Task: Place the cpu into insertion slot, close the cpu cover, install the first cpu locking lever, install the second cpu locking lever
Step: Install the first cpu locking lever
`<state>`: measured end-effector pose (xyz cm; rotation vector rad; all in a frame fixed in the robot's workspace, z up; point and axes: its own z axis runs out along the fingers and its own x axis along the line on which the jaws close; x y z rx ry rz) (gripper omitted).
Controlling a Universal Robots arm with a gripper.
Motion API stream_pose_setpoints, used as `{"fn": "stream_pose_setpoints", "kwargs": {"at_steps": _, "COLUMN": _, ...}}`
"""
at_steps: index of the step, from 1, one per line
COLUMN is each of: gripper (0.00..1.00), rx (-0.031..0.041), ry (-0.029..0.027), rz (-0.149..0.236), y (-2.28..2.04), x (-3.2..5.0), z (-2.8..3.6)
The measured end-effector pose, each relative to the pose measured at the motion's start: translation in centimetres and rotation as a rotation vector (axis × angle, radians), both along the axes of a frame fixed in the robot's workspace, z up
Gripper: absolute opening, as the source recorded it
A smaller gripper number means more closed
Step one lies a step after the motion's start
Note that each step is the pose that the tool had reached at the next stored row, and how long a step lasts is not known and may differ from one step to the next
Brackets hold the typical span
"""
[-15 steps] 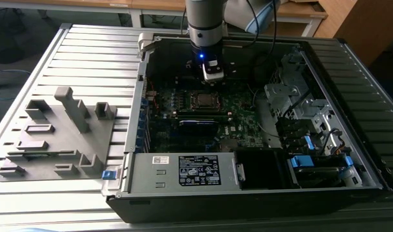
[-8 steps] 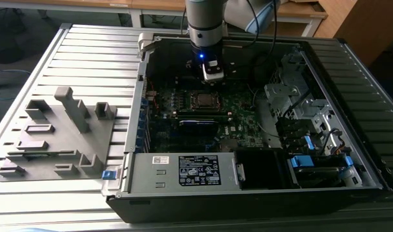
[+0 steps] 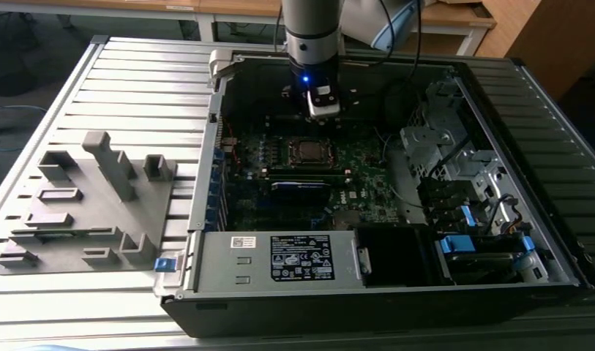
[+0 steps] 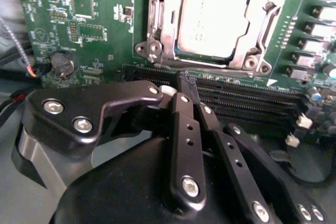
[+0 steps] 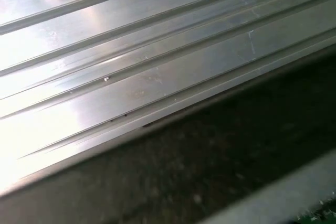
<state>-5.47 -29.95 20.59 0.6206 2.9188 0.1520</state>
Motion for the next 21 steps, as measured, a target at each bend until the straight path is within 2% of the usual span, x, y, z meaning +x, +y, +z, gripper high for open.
{"fn": "stream_pose_setpoints", "kwargs": {"at_steps": 8, "gripper": 0.11, "rx": -0.0001, "ry": 0.0001, "rz": 0.0, "y": 0.0, "x": 0.0, "z": 2.36}}
{"fn": "stream_pose_setpoints", "kwargs": {"at_steps": 15, "gripper": 0.11, "rx": -0.003, "ry": 0.0001, "rz": 0.0, "y": 0.0, "x": 0.0, "z": 2.44}}
{"fn": "stream_pose_setpoints", "kwargs": {"at_steps": 17, "gripper": 0.11, "rx": -0.0173, "ry": 0.0023, "rz": 0.0, "y": 0.0, "x": 0.0, "z": 2.44}}
{"fn": "stream_pose_setpoints", "kwargs": {"at_steps": 21, "gripper": 0.11, "rx": -0.0637, "ry": 0.0161, "rz": 0.013, "y": -0.04, "x": 0.0, "z": 2.44}}
